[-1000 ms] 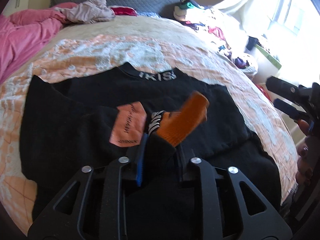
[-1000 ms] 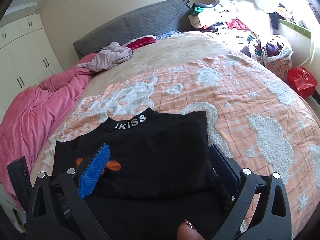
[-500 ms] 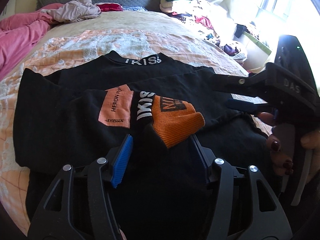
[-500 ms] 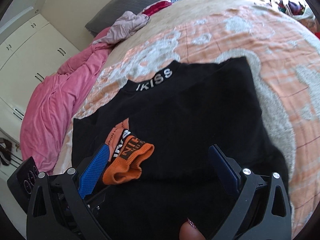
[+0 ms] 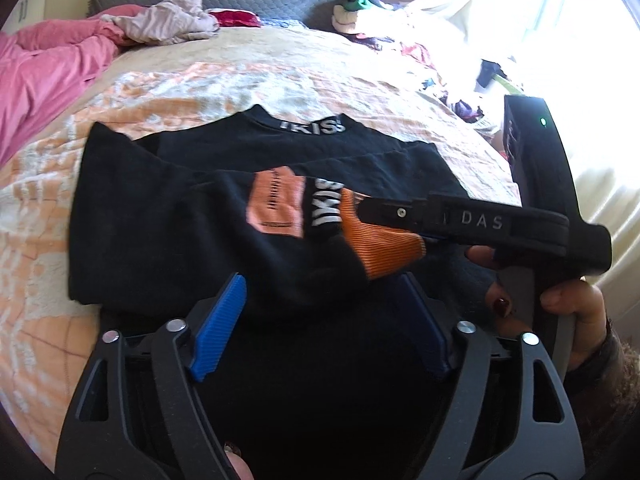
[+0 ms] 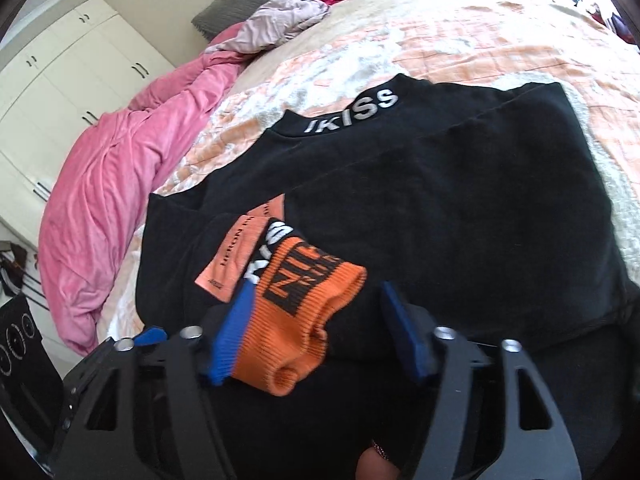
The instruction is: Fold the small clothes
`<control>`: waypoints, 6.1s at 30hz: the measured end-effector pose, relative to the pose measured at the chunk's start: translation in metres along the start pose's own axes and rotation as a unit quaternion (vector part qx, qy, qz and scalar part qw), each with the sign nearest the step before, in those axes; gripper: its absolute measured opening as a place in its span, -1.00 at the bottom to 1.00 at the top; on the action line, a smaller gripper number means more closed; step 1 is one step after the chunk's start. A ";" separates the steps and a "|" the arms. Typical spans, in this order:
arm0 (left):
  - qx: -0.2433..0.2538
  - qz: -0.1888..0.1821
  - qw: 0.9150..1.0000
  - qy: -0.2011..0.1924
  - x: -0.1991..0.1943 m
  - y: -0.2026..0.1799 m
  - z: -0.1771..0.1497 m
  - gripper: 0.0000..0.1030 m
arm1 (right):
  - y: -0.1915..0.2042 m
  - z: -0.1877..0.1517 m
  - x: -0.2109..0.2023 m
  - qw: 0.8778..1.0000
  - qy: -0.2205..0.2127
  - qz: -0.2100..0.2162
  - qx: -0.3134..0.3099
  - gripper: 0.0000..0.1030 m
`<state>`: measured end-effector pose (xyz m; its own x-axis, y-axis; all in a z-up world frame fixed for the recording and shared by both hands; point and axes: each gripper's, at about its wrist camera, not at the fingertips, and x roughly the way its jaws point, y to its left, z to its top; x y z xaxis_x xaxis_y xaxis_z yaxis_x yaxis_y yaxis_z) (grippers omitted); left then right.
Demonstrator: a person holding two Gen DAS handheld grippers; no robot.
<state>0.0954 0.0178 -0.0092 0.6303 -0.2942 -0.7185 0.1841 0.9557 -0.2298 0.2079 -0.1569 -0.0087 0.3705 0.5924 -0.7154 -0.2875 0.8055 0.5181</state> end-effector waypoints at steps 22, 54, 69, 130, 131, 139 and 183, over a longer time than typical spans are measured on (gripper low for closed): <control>-0.088 0.036 0.995 -0.035 -0.030 0.057 0.002 0.50 | 0.007 0.021 -0.084 0.983 -0.162 -0.028 -0.080 -0.91; -0.113 0.054 0.992 -0.015 0.031 0.066 0.073 0.06 | -0.038 0.032 -0.085 0.980 -0.151 -0.124 -0.047 -0.90; -0.070 0.076 0.994 0.044 0.064 0.063 0.056 0.05 | -0.016 0.024 -0.066 0.969 -0.125 -0.182 -0.111 -0.48; -0.055 0.066 0.996 0.011 0.015 0.034 0.055 0.72 | -0.002 0.024 -0.081 0.982 -0.112 -0.133 -0.076 0.88; -0.054 0.069 0.996 0.008 0.012 0.033 0.056 0.81 | -0.001 0.025 -0.083 0.982 -0.114 -0.132 -0.075 0.88; -0.048 0.077 0.996 -0.008 -0.003 0.026 0.055 0.81 | 0.005 0.024 -0.101 0.980 -0.136 -0.129 -0.071 0.91; -0.058 0.127 0.990 0.003 -0.078 0.052 -0.040 0.81 | -0.006 -0.101 -0.148 0.976 -0.098 -0.185 -0.063 0.91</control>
<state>0.0253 0.0905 0.0087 0.6400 -0.0458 -0.7671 -0.0675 0.9910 -0.1154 0.0652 -0.2507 0.0463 0.6276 0.2627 -0.7328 -0.2037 0.9640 0.1710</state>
